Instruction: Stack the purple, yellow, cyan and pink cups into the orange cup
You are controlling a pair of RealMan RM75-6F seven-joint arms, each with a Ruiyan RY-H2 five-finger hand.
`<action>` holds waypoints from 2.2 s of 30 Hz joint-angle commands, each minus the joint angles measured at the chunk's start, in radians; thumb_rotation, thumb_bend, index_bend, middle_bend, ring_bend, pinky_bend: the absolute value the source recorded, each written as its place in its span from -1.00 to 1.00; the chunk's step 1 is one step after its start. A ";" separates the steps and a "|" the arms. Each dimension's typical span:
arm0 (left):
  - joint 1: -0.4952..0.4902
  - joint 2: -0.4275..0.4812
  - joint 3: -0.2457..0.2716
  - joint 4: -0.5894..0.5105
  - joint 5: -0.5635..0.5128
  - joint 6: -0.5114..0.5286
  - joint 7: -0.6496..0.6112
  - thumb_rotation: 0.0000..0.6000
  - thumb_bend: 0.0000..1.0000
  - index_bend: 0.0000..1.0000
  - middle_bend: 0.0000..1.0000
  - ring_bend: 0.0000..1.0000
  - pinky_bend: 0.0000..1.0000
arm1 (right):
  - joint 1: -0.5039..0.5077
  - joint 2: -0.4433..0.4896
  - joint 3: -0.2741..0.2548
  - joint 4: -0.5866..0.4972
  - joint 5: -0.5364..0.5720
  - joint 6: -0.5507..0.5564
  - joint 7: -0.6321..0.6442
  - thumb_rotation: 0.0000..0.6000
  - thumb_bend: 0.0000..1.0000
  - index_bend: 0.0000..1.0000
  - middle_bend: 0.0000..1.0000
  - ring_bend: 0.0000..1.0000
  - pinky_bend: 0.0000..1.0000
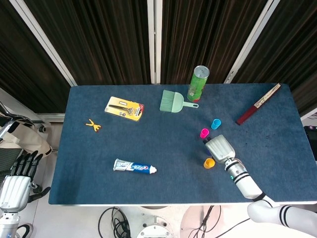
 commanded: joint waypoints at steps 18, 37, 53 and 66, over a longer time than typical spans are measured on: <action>0.006 0.007 -0.001 -0.008 -0.008 0.003 0.003 1.00 -0.96 -0.94 -1.00 -1.00 -1.00 | -0.004 0.006 0.005 -0.007 -0.049 0.081 0.052 1.00 -0.70 0.12 0.11 0.72 0.87; 0.008 0.006 0.005 -0.012 0.003 0.004 0.015 1.00 -0.96 -0.94 -1.00 -1.00 -1.00 | -0.096 0.165 -0.005 -0.102 -0.077 0.180 0.186 1.00 -0.70 0.16 0.13 0.72 0.87; 0.002 0.010 0.002 -0.021 -0.005 -0.010 0.024 1.00 -0.96 -0.94 -1.00 -1.00 -1.00 | -0.091 0.145 -0.006 -0.074 -0.022 0.110 0.195 1.00 -0.75 0.00 -0.01 0.70 0.87; 0.003 0.007 0.001 -0.016 -0.008 -0.010 0.020 1.00 -0.96 -0.94 -1.00 -1.00 -1.00 | -0.092 0.172 0.000 -0.129 -0.103 0.157 0.243 1.00 -0.85 -0.60 -0.48 0.67 0.87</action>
